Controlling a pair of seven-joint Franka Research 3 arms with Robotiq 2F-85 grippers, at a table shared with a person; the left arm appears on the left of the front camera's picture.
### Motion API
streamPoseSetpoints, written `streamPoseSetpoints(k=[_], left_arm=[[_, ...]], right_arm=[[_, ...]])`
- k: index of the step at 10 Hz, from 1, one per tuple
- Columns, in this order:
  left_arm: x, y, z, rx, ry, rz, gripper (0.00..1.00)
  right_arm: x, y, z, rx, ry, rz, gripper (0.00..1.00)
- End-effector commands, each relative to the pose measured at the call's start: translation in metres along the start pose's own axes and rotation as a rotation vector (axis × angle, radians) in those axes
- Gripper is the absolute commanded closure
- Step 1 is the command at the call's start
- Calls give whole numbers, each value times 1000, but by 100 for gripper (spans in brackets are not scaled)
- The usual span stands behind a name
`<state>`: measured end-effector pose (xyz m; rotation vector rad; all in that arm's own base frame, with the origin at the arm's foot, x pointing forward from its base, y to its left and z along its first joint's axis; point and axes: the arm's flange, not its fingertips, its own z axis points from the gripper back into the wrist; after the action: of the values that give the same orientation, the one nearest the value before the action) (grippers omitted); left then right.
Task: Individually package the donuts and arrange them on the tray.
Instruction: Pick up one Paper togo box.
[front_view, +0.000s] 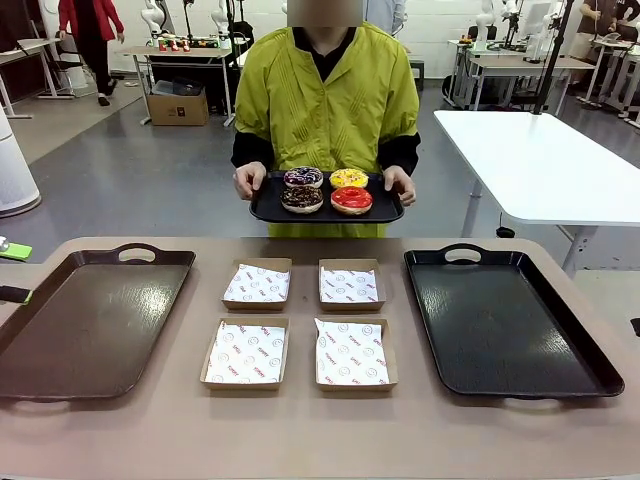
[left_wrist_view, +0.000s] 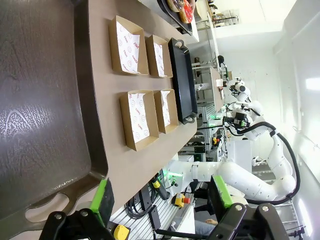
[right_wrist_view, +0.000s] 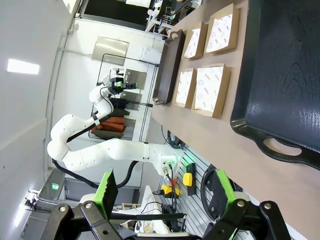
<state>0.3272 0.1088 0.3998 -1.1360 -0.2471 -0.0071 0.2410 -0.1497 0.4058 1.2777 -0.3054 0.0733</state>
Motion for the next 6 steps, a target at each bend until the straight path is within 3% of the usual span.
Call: streamPoseSetpoints(k=[1, 4, 6], left_arm=[[1, -1, -1, -7, -6, -5, 0], [1, -1, -1, -7, -6, -5, 0], [1, -1, -1, -7, -6, -5, 0]], right_arm=[[18, 23, -21, -42, 19, 46, 0], [101, 87, -115, -184, 161, -31, 0], [150, 92, -179, -402, 218, -105, 0]])
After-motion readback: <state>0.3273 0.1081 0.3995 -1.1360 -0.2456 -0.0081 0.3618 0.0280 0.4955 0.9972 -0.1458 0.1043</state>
